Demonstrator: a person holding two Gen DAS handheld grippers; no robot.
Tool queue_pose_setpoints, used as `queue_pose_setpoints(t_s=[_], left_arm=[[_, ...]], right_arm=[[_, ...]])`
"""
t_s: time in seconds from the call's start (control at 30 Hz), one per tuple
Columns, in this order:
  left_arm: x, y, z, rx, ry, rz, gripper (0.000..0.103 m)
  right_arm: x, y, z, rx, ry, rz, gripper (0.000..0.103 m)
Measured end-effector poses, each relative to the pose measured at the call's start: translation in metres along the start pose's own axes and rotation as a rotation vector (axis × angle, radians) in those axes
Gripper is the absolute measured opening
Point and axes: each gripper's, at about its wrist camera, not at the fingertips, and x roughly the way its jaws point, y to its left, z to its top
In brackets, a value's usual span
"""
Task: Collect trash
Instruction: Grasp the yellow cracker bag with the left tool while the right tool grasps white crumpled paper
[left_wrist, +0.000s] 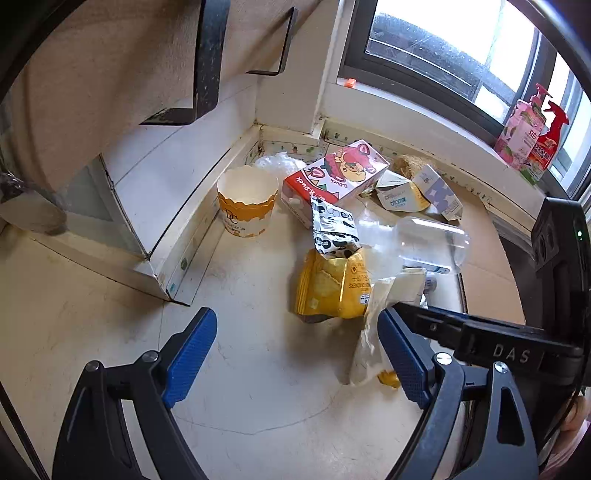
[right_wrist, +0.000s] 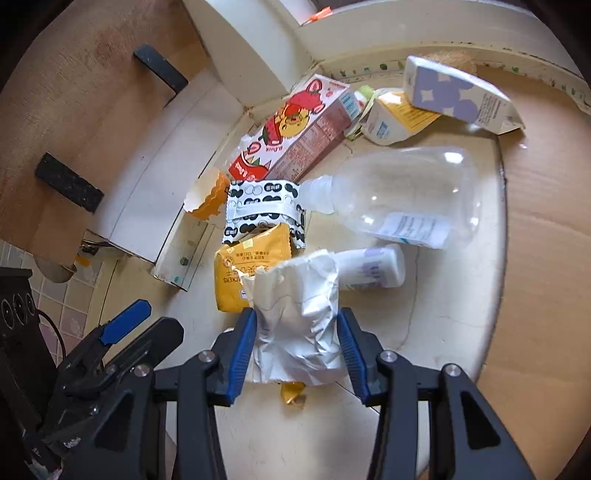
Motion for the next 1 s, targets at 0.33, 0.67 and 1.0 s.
queue_pose_setpoints(t_s=[0.33, 0.67, 1.0], left_arm=[[0.024, -0.002, 0.01, -0.012, 0.026, -0.019, 0.088], [0.059, -0.018, 0.018, -0.005, 0.077, 0.009, 0.088], [0.083, -0.029, 0.021, 0.027, 0.152, 0.013, 0.071]], right_arm=[[-0.017, -0.005, -0.007, -0.029, -0.031, 0.019, 0.042], [-0.051, -0.035, -0.02, 0.034, -0.104, -0.038, 0.042], [-0.059, -0.043, -0.034, 0.071, -0.106, -0.032, 0.042]])
